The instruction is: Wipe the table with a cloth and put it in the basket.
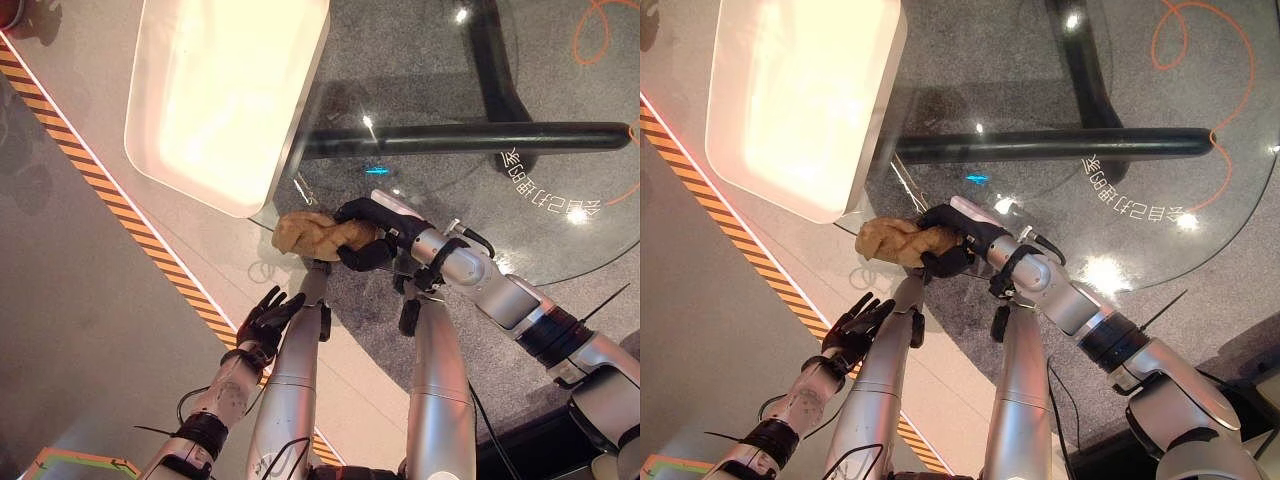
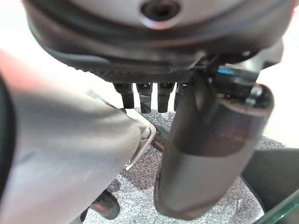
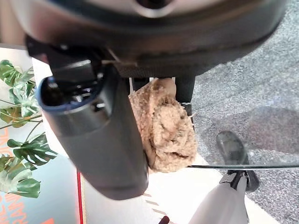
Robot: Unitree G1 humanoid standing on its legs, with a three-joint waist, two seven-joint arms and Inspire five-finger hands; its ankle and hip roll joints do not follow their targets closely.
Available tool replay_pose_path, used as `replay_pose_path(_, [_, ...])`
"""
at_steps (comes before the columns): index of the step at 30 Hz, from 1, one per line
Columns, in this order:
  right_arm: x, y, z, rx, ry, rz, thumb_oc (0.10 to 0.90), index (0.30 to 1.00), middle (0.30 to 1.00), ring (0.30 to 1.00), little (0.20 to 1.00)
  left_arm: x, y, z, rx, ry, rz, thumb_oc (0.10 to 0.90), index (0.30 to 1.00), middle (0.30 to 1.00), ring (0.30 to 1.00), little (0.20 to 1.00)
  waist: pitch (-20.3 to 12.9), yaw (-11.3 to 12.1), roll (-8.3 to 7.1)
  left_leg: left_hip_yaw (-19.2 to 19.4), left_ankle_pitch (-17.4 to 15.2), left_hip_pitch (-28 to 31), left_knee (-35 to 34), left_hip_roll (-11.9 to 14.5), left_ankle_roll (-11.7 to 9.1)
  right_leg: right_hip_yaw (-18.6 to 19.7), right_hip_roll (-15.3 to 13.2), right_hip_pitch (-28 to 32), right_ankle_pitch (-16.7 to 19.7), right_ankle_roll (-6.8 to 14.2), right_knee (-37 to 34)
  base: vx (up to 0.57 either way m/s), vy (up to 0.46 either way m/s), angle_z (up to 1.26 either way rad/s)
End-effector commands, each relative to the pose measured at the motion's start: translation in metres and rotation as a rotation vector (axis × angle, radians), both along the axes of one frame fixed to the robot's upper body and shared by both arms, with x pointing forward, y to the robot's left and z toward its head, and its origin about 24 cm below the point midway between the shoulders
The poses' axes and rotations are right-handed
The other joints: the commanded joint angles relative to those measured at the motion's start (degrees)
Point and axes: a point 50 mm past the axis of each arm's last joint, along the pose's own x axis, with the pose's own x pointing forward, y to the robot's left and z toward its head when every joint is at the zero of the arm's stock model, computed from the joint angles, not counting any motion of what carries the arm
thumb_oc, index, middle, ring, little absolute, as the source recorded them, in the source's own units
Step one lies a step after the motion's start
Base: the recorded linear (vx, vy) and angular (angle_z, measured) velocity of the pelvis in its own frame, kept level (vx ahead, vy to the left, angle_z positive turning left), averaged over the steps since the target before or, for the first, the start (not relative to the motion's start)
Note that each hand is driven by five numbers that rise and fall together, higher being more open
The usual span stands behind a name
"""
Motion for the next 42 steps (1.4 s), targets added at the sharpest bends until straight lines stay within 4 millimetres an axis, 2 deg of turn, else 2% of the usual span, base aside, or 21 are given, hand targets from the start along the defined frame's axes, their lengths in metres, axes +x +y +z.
replay_pose_path(1, [-0.025, 0.029, 0.021, 0.089, -0.071, 0.203, 0.100, 0.300, 0.300, 0.300, 0.200, -0.022, 0.002, -0.017, -0.008, 0.050, -0.005, 0.800, 0.900, 0.900, 0.900, 0.900, -1.2, -0.8, 0.95, 4.5, -8.2, -1.0, 8.5, -2.1, 2.2, -3.7, 2.4, 1.8, 9.2, 2.6, -12.1, 0.00, 0.000, 0.00])
replay_pose_path(9, [-0.029, 0.024, 0.019, 0.135, -0.058, 0.204, 0.100, 0.300, 0.300, 0.300, 0.200, -0.023, 0.009, -0.012, 0.000, -0.007, 0.009, 0.800, 0.900, 0.900, 0.900, 0.900, -1.2, -0.8, 0.30, 4.5, -8.6, 3.1, 7.6, -2.3, 2.0, -4.0, 2.4, 6.3, 8.7, 2.6, -13.1, 0.00, -0.005, 0.00])
replay_pose_path(20, [-0.033, -0.005, 0.008, 0.162, -0.043, 0.128, 0.100, 0.300, 0.300, 0.300, 0.200, -0.034, 0.021, -0.001, -0.022, -0.107, -0.035, 0.800, 0.900, 0.900, 0.900, 0.900, -1.2, -0.5, -0.53, 4.1, -9.0, 11.6, 5.4, -2.3, 2.1, -5.6, 2.3, 15.7, 7.7, 2.4, -15.0, -0.04, -0.041, 0.04])
replay_pose_path(28, [-0.040, -0.026, 0.009, 0.274, -0.103, 0.038, 0.100, 0.300, 0.300, 0.300, 0.200, -0.039, 0.022, 0.018, -0.117, -0.182, -0.104, 0.800, 0.900, 0.900, 0.900, 0.900, -1.2, -0.2, -1.09, 3.2, -8.9, 17.5, 3.0, -2.1, 2.2, -6.3, 2.7, 22.0, 7.0, 2.3, -16.8, -0.03, -0.037, 0.04])
replay_pose_path(31, [-0.047, -0.040, 0.011, 0.358, -0.163, -0.033, 0.100, 0.300, 0.300, 0.300, 0.200, -0.043, 0.020, 0.028, -0.192, -0.213, -0.142, 0.800, 0.900, 0.900, 0.900, 0.900, -1.2, -0.2, -1.23, 2.7, -9.0, 19.7, 2.3, -2.0, 2.4, -6.3, 2.8, 24.3, 6.5, 2.4, -17.1, -0.01, -0.036, 0.03])
replay_pose_path(33, [-0.047, -0.040, 0.011, 0.358, -0.163, -0.033, 0.100, 0.300, 0.300, 0.300, 0.200, -0.043, 0.020, 0.028, -0.192, -0.213, -0.142, 0.800, 0.900, 0.900, 0.900, 0.900, -1.2, -0.2, -1.23, 2.7, -9.0, 19.7, 2.3, -2.0, 2.4, -6.3, 2.8, 24.3, 6.5, 2.4, -17.1, -0.01, -0.038, 0.05])
replay_pose_path(34, [-0.054, -0.052, 0.017, 0.452, -0.232, -0.103, 0.100, 0.300, 0.300, 0.300, 0.200, -0.046, 0.013, 0.039, -0.275, -0.246, -0.228, 0.800, 0.900, 0.900, 0.900, 0.900, -1.2, -0.3, -1.50, 2.6, -8.9, 21.3, 1.5, -1.9, 2.7, -6.3, 3.2, 26.0, 6.3, 2.4, -17.5, -0.03, -0.066, 0.03])
replay_pose_path(36, [-0.059, -0.058, 0.018, 0.495, -0.264, -0.138, 0.100, 0.300, 0.300, 0.300, 0.200, -0.049, 0.009, 0.044, -0.324, -0.268, -0.300, 0.800, 0.900, 0.900, 0.900, 0.900, -1.2, -0.5, -1.65, 2.6, -8.9, 21.9, 1.1, -1.7, 2.9, -6.3, 3.5, 26.8, 6.2, 2.4, -17.9, -0.02, -0.058, 0.04])
replay_pose_path(42, [-0.082, -0.066, 0.021, 0.618, -0.319, -0.135, 0.100, 0.300, 0.300, 0.300, 0.200, -0.055, 0.002, 0.069, -0.449, -0.378, -0.390, 0.800, 0.900, 0.900, 0.900, 0.900, -1.2, -1.5, -2.05, 3.4, -9.0, 22.0, 0.8, -1.3, 3.5, -5.6, 4.2, 26.6, 6.4, 2.6, -17.9, 0.00, -0.005, 0.01])
